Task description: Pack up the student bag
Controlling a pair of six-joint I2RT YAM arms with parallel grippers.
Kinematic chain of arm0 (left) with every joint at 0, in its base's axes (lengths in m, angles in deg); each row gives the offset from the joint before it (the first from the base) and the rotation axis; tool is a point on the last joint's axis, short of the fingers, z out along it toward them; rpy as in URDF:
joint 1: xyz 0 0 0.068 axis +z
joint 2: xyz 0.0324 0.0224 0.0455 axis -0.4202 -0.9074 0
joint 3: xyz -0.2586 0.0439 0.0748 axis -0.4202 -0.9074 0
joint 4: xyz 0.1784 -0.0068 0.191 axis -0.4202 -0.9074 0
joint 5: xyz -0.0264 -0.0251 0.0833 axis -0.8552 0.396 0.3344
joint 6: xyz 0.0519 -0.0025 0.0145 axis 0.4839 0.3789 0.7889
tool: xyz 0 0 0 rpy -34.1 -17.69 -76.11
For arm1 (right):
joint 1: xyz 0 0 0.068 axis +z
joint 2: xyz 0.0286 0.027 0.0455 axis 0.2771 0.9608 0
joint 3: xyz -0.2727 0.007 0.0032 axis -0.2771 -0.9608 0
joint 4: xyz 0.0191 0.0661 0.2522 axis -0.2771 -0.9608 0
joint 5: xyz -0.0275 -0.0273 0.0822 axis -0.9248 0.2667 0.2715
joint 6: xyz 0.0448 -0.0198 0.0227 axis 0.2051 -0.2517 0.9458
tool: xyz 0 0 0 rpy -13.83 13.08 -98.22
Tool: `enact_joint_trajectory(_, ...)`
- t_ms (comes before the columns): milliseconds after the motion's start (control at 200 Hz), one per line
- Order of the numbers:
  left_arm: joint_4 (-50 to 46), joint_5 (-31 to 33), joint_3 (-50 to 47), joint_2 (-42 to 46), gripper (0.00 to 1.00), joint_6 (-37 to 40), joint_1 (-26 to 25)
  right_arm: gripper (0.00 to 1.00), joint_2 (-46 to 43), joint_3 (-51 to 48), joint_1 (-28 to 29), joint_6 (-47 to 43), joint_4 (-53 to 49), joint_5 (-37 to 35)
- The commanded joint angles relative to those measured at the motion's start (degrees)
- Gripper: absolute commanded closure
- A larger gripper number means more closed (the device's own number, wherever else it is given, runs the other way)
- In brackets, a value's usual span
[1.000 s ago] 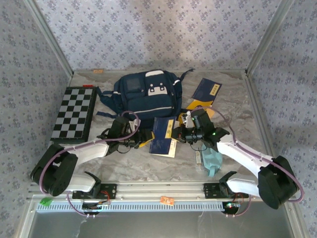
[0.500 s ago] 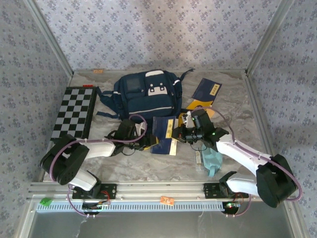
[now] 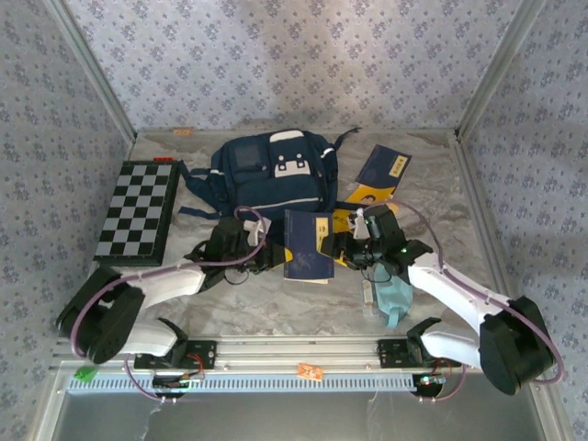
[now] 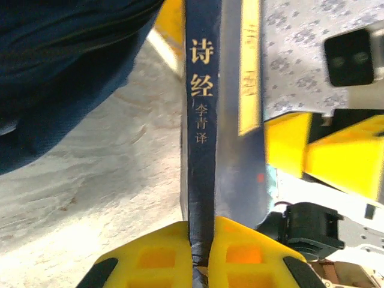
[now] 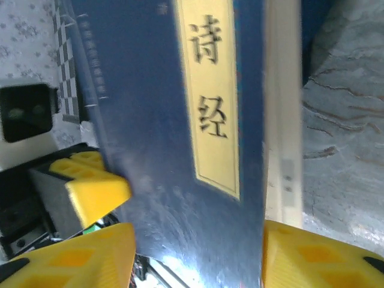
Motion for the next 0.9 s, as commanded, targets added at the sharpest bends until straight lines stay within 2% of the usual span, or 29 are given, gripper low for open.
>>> enact_joint_trajectory(0, -2.1, 2.6, 4.2, 6.5, 1.0, -1.1, 0.0, 0.21, -4.2, -0.6, -2.1, -0.9, -3.5, 2.5)
enact_joint_trajectory(55, -4.2, 2.6, 6.0, 8.5, 1.0, -1.2, 0.0, 0.11, -5.5, -0.8, -2.8, 0.1, -2.4, 5.0)
enact_joint_trajectory(185, -6.8, 2.5, 10.5, 10.7, 1.0, -2.6, -0.1, 0.0, -6.4, 0.2, -2.7, 2.7, 1.6, 9.7)
enact_joint_trajectory(345, -3.1, 0.9, 14.6, 10.5, 1.0, -7.7, -0.1, 0.0, -6.3, 1.3, -3.0, 3.6, 4.9, 12.7)
enact_joint_trajectory(525, -1.8, 0.7, 18.4, 11.0, 1.0, -10.9, -1.1, 0.0, -6.1, 1.4, -4.7, 8.3, 15.1, 17.5)
enact_joint_trajectory(780, 5.0, 3.1, 17.5, 10.9, 1.0, -18.8, -1.6, 0.0, -5.6, 2.0, -6.1, 12.9, 24.1, 18.9)
enact_joint_trajectory(895, 2.1, 4.2, 17.7, 11.7, 1.0, -18.1, -1.6, 0.02, -5.3, 0.8, -7.1, 18.3, 33.1, 19.8)
